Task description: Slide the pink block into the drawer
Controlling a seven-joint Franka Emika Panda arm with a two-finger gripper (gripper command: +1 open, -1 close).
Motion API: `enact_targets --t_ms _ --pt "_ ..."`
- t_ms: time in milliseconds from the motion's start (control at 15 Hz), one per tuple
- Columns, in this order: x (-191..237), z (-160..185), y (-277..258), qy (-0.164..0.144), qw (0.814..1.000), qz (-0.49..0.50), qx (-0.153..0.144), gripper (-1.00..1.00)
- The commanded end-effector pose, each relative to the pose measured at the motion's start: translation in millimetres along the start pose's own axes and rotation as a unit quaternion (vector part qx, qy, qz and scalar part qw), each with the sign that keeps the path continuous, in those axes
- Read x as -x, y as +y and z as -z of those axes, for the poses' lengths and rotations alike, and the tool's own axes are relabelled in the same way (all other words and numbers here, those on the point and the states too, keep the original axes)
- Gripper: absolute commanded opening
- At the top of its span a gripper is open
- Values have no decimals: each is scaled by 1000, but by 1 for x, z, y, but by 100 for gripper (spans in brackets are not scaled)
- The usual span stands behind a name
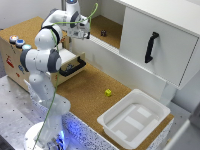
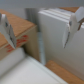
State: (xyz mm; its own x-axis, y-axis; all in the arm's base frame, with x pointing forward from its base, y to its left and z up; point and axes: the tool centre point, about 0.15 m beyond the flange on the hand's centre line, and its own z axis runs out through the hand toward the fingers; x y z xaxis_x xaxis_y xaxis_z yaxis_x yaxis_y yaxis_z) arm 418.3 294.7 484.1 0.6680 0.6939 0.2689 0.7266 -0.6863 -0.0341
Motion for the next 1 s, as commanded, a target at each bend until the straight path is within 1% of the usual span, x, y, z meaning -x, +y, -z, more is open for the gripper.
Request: enact_targets --t_ms 0,67,800,867,933 --pt "-35 12 -88 -92 986 123 -66 100" --pt "-41 9 -101 -107 982 135 -71 100" --pt "-41 9 -101 -107 982 135 -71 100" --pt "-20 3 -100 -48 988 127 -68 100" --pt "-23 10 -112 -45 987 139 -73 100"
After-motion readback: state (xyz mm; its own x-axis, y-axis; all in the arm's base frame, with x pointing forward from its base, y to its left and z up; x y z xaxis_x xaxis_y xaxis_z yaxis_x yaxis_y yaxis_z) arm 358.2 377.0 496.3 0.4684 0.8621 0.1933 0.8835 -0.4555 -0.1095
